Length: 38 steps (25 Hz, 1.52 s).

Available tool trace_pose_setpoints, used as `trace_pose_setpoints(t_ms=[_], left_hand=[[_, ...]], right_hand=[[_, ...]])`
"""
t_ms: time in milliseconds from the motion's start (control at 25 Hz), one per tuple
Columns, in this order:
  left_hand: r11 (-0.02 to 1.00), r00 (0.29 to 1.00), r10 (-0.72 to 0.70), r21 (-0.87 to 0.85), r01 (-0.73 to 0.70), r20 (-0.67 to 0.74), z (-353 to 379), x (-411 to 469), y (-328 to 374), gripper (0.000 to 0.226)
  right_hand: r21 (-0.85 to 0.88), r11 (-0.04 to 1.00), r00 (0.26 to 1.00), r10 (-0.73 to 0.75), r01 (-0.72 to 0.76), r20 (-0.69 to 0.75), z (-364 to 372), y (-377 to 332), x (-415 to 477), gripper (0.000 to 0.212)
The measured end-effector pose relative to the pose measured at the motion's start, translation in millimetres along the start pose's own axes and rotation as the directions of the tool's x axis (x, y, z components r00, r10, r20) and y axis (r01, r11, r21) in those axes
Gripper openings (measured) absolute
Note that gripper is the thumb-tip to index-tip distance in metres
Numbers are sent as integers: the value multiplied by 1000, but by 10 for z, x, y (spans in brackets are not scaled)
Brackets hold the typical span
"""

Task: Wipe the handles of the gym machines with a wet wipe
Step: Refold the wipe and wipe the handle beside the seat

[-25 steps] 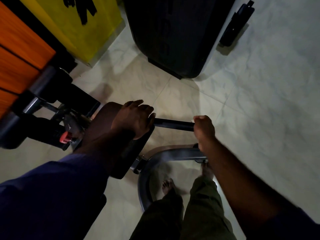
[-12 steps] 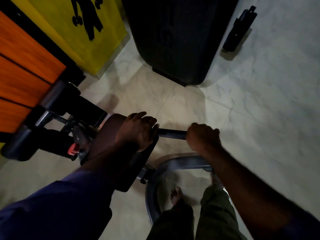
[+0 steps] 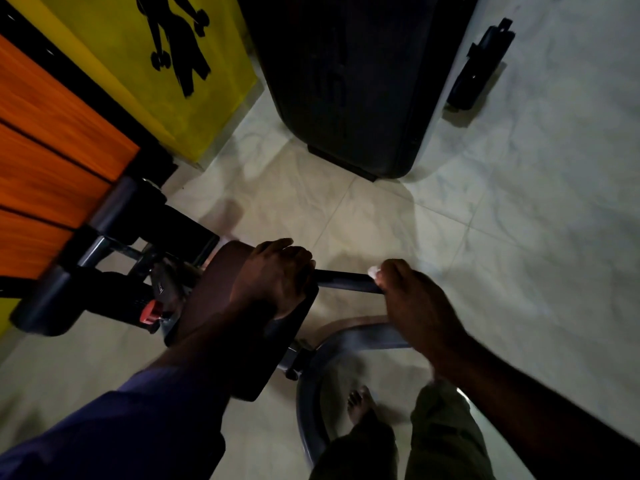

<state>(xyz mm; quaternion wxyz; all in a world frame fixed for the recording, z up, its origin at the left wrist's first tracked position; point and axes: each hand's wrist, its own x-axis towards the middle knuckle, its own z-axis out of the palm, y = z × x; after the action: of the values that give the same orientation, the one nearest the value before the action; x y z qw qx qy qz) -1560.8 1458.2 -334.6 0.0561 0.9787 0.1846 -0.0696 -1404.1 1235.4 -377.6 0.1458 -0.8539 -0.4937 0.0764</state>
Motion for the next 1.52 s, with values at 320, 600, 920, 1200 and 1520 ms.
trace_pose_setpoints(t_ms=[320,600,920,1200,1520], left_hand=[[998,998,50,35,-51,34,-17,-6,-11,35],[991,997,-38,-133,29,-63,-5,-5,-5,41],[974,987,-93,-217,63,-131,19,-12,-9,48],[986,991,-82,-154,65,-105,-18,-17,2,46],[987,983,-91,-145,68,-159,-28,-27,27,35]], right_hand=[[-25,998,999,-54,53,-9,-211,86,-127,41],[244,968,998,37,-49,54,302,-616,226,26],[76,987,990,-141,141,-7,-102,47,-158,45],[91,972,975,-220,218,14,271,-424,255,24],[6,938,935,-344,346,-92,-154,249,-82,33]])
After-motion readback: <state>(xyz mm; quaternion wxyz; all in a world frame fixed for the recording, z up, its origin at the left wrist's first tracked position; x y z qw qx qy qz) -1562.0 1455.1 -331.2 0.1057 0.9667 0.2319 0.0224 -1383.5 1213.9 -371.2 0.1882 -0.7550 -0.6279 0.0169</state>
